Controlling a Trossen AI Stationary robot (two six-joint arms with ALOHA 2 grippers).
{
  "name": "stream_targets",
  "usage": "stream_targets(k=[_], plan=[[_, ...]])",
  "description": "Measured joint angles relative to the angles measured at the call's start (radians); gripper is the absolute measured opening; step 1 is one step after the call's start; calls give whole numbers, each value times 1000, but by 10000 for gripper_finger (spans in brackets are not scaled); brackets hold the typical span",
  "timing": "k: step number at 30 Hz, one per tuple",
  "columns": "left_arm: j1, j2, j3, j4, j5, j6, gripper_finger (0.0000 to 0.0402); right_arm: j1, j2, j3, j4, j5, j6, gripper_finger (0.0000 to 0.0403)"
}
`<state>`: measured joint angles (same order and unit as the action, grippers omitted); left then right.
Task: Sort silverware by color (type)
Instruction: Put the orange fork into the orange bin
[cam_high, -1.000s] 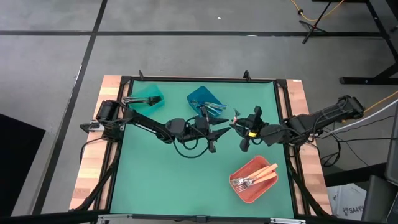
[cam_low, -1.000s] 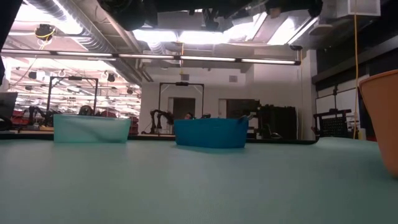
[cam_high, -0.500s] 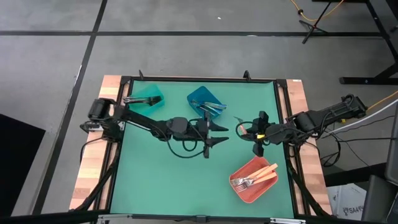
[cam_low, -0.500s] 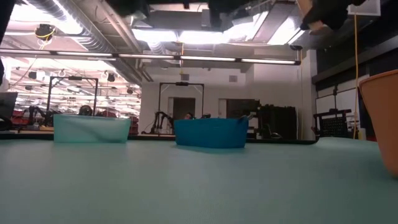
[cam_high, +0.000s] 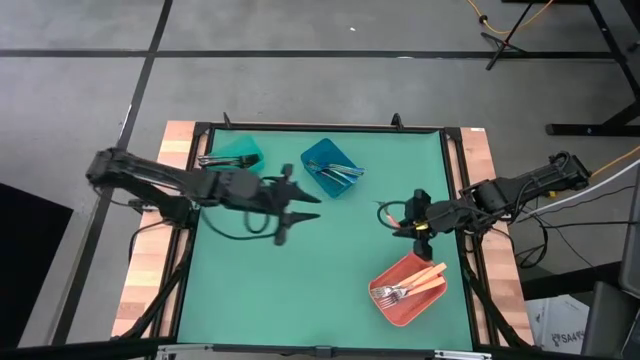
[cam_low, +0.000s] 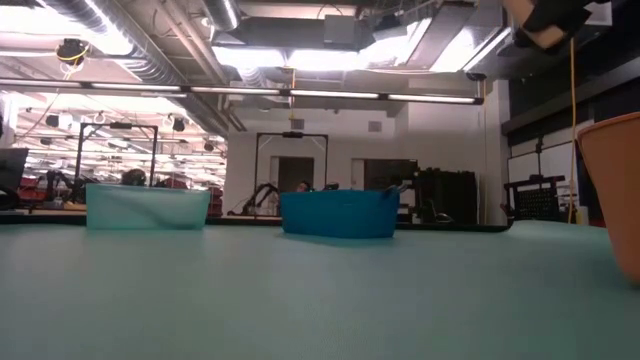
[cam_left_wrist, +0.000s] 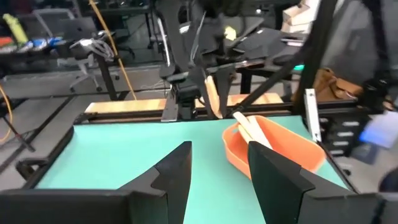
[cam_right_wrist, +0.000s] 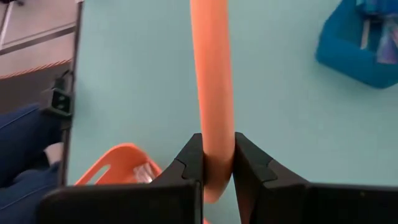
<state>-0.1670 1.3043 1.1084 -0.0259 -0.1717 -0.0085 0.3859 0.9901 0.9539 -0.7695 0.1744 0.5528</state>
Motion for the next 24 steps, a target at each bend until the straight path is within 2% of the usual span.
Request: stream_targets(k=[7,14,16,24], plan=[[-90,-166,0,-165,-38,38,151,0,0,0,-4,-104,1,37],[-198,-240,1,-284,-286,13,151,1,0,1,-45,-257,1,37],[-222,-246,0,-305,-326,11,151,1,0,1,-65,-299,1,37],[-218,-268,0,-348,-336,20,151,1,10,1,-96,-324,1,37]])
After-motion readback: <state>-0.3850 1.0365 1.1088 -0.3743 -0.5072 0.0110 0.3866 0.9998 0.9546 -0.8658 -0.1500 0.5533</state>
